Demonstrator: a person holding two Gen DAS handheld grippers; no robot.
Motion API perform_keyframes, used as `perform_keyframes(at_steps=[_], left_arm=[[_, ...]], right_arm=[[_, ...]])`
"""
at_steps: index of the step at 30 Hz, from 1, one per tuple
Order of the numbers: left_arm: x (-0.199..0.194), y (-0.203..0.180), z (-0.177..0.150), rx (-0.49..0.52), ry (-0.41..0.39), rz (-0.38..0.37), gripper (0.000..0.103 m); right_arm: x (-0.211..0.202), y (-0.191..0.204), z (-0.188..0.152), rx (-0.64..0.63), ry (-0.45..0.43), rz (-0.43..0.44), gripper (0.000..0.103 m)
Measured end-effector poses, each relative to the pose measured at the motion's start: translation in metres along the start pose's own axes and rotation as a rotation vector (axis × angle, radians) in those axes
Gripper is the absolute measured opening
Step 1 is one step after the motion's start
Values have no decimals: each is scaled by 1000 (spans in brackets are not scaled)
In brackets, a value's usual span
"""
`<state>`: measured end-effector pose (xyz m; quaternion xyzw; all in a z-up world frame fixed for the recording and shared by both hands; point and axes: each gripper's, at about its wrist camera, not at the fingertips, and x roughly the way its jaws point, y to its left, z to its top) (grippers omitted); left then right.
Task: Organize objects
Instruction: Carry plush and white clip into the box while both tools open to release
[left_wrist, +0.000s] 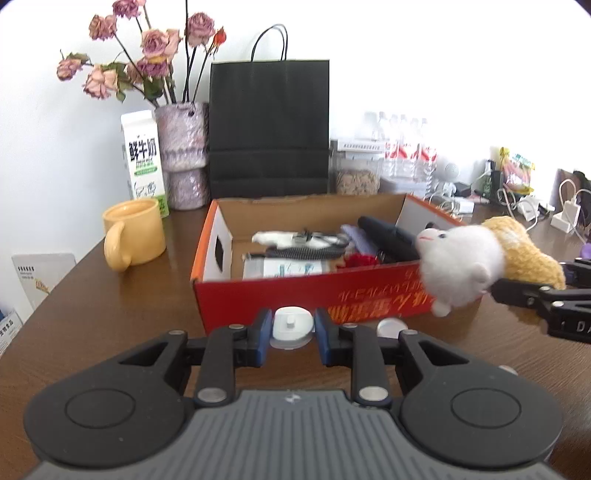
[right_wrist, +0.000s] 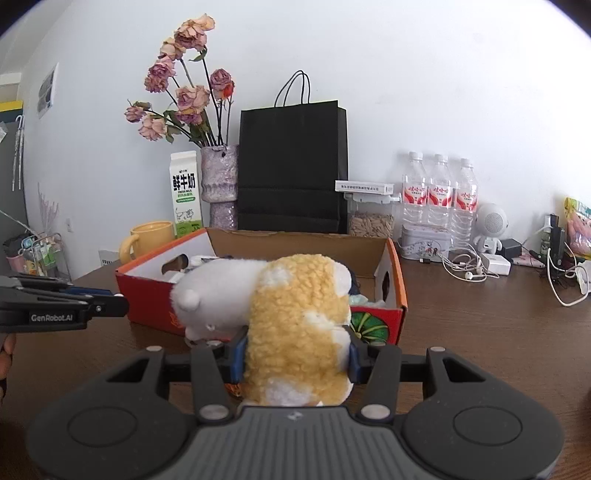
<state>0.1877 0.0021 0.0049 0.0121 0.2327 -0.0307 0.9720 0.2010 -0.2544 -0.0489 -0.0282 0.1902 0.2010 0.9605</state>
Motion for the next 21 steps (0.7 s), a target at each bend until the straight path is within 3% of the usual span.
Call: perform_keyframes(at_steps=[10, 21], left_arm=[[1, -12, 42, -2, -104, -10, 26], [31, -19, 79, -19, -155, 3, 26]], right_arm=[[15, 14, 39, -32, -72, 7, 48], [63, 11, 74, -19, -73, -13, 48]])
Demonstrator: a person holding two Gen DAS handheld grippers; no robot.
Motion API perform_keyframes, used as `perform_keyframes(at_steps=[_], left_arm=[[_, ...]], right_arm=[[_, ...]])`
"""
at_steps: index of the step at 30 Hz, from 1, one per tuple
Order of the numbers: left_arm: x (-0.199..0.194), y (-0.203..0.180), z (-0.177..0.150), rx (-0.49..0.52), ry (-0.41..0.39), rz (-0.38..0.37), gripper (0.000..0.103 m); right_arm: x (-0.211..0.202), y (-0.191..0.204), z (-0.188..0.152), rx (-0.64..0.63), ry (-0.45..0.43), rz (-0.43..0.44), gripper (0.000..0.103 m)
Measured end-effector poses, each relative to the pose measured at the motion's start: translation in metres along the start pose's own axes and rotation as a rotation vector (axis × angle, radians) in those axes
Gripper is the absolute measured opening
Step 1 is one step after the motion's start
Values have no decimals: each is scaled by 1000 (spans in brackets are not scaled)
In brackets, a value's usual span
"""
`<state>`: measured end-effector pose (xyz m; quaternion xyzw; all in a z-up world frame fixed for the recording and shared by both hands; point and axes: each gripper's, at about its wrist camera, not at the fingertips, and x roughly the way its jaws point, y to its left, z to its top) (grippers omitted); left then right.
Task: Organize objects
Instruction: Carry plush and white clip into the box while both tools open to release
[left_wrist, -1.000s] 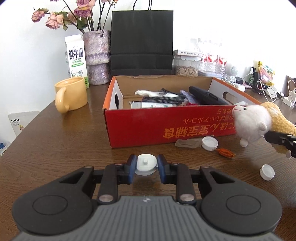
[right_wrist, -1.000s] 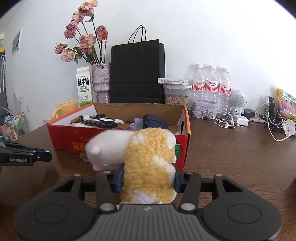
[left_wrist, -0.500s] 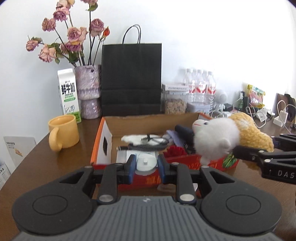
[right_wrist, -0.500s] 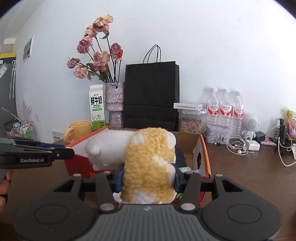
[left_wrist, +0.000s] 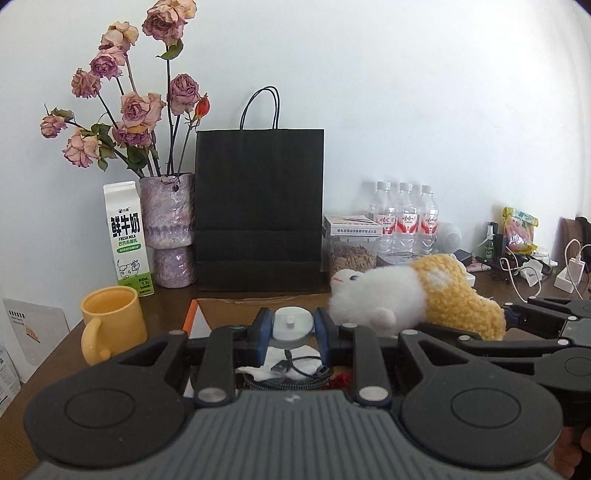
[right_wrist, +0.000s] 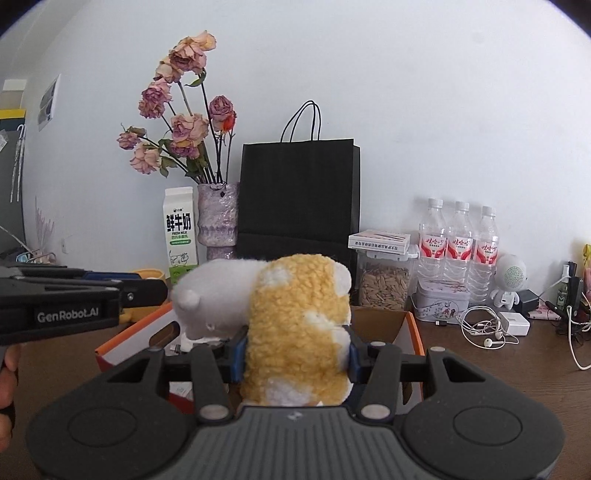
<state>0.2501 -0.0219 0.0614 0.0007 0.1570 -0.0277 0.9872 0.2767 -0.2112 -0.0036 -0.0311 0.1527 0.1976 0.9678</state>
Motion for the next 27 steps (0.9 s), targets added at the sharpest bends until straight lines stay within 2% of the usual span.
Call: perform_keyframes(at_steps=[6, 10, 17, 19, 20, 21, 22, 23, 25, 27], left_arm=[[36, 3, 9, -41, 16, 23, 26], [59, 7, 13, -60, 26, 29, 26], [96, 10, 4, -62, 83, 56, 26], [100, 12, 1, -56, 90, 56, 28], [101, 12, 0, -53, 92, 61, 34], [101, 12, -1, -52, 94, 63, 42], [100, 13, -2, -53, 97, 65, 72], [100, 13, -3, -55, 92, 72, 103], [95, 12, -4, -50, 59, 101, 103], [93, 11, -3, -44, 64, 106, 103]], right_arm=[[36, -10, 8, 20, 16, -23, 48], [61, -19, 6, 30, 17, -73, 48], [90, -35, -4, 56, 83, -60, 49], [92, -38, -7, 63, 93, -58, 52], [93, -39, -8, 68, 95, -64, 53], [93, -40, -9, 70, 98, -69, 68], [92, -41, -10, 72, 98, -73, 96], [91, -42, -10, 75, 94, -75, 103], [88, -42, -11, 76, 84, -76, 103], [85, -41, -10, 75, 76, -78, 103]])
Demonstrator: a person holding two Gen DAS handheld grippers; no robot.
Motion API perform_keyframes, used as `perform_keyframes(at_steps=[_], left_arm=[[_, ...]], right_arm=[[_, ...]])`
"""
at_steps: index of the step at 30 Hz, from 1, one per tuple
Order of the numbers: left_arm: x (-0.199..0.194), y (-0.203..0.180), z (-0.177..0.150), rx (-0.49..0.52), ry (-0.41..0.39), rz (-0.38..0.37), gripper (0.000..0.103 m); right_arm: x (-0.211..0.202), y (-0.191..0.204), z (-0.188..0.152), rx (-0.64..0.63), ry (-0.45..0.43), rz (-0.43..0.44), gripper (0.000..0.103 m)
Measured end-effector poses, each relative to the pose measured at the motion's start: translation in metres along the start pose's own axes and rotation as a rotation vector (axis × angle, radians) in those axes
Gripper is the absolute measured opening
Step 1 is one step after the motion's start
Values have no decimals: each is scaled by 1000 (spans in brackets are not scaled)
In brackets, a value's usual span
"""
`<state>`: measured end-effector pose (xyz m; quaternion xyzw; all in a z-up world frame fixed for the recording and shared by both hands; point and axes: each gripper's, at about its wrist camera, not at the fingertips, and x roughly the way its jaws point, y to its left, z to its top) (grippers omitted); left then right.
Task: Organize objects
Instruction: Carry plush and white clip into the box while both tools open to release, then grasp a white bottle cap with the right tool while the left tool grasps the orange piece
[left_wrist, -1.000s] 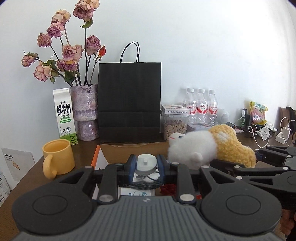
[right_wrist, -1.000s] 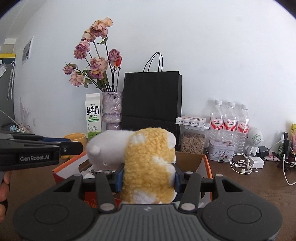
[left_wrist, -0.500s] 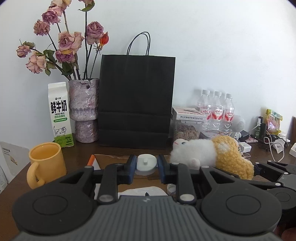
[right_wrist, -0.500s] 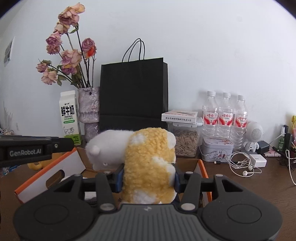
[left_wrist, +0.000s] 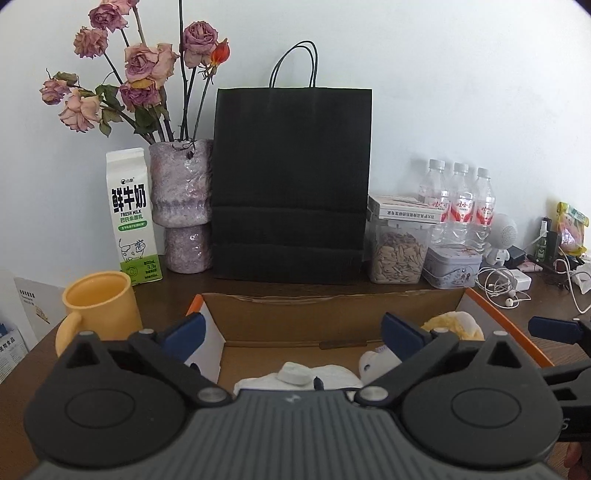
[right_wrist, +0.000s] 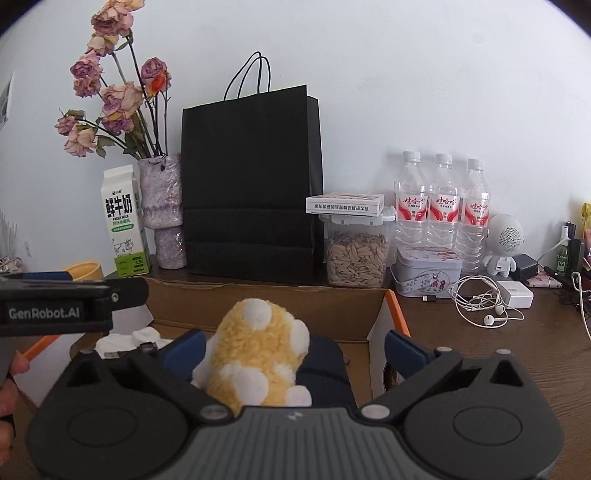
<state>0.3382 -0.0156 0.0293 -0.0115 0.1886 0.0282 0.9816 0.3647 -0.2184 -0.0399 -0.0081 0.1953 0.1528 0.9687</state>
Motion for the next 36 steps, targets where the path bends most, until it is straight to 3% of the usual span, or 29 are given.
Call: perform_keyframes(at_steps=[7, 16, 24, 33, 35, 36], left_arm=[[-8, 3, 0, -7, 8, 2, 103], [-50, 8, -11, 8, 16, -11, 103], [-90, 16, -38, 50, 71, -36, 103], [-109, 26, -71, 65, 163, -42, 103], [-111, 27, -77, 66, 181, -41, 103], [-112, 27, -80, 65, 189, -41, 103]], right_arm=[[-9, 4, -1, -23, 0, -4, 103], [-65, 15, -16, -91, 9, 15, 103], [-117, 12, -60, -141, 127, 55, 103], [-151, 9, -101, -146, 236, 89, 103], [-152, 11, -106, -143, 252, 114, 98], [-152, 11, -107, -140, 258, 123, 90]])
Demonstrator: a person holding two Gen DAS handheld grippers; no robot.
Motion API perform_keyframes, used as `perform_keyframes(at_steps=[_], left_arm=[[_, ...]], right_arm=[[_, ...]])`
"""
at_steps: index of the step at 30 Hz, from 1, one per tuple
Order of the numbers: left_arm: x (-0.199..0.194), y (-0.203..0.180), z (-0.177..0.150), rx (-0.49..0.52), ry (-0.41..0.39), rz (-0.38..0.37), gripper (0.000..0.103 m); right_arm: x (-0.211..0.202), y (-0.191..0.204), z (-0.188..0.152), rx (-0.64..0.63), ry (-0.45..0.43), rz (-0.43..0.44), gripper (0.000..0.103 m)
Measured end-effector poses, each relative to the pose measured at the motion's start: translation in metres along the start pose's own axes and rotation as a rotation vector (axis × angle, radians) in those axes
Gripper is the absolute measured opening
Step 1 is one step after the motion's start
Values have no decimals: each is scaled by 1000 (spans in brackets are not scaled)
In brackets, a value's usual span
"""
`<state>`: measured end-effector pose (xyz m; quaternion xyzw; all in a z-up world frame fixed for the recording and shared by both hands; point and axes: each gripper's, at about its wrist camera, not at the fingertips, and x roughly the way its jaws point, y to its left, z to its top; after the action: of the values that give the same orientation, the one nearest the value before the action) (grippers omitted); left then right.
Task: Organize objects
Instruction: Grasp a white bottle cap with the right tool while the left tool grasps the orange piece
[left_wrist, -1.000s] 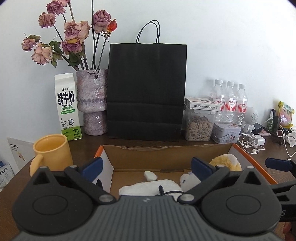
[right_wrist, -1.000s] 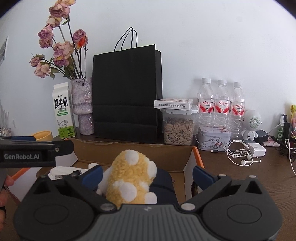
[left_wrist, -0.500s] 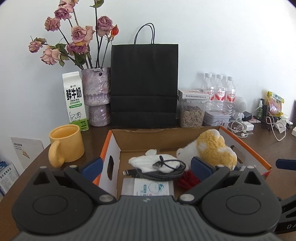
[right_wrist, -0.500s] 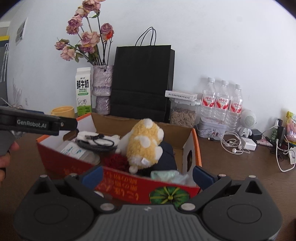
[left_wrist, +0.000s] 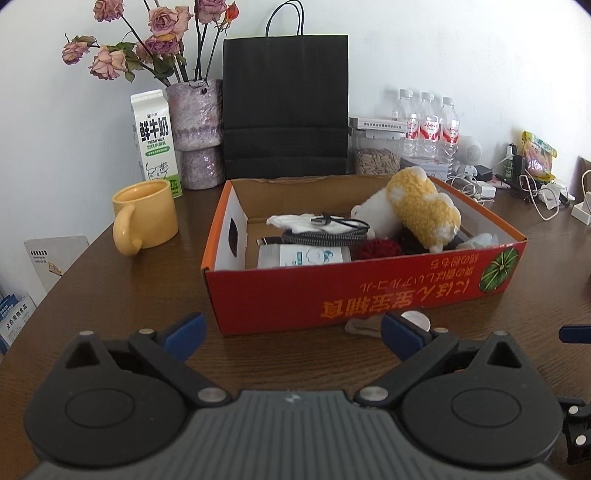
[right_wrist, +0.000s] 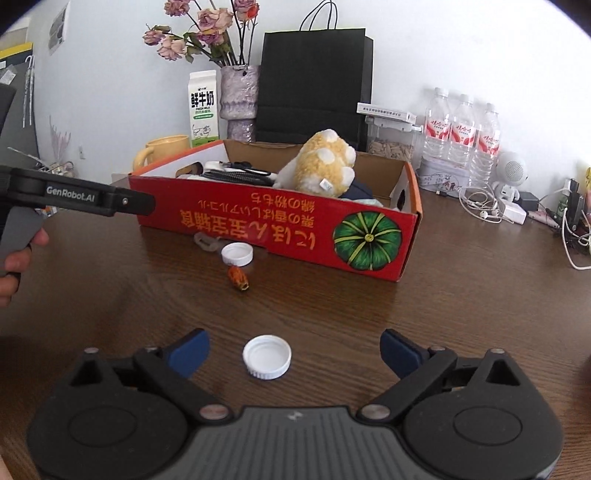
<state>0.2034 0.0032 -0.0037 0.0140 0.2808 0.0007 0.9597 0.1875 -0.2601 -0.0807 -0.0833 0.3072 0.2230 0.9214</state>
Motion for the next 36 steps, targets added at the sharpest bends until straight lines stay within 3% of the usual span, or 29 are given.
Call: perform_keyframes(at_steps=[5, 7, 10, 18, 28, 36], left_arm=[[-2, -1, -10, 0, 25, -1, 103], [-2, -1, -12, -1, 30, -4, 103], [-3, -2, -14, 0, 34, -4, 103], [0, -20, -13, 17, 40, -29, 103], [20, -65, -10, 19, 76, -60, 103], [43, -93, -6, -23, 118, -20, 103]], right_arm=[[7, 5, -3, 7, 21, 19, 63], [8, 6, -4, 13, 23, 36, 45], [7, 7, -4, 15, 16, 57, 28], [3, -1, 1, 43, -34, 52, 28], [16, -23, 20, 58, -142, -86, 28], [19, -30, 14, 85, -158, -123, 28]])
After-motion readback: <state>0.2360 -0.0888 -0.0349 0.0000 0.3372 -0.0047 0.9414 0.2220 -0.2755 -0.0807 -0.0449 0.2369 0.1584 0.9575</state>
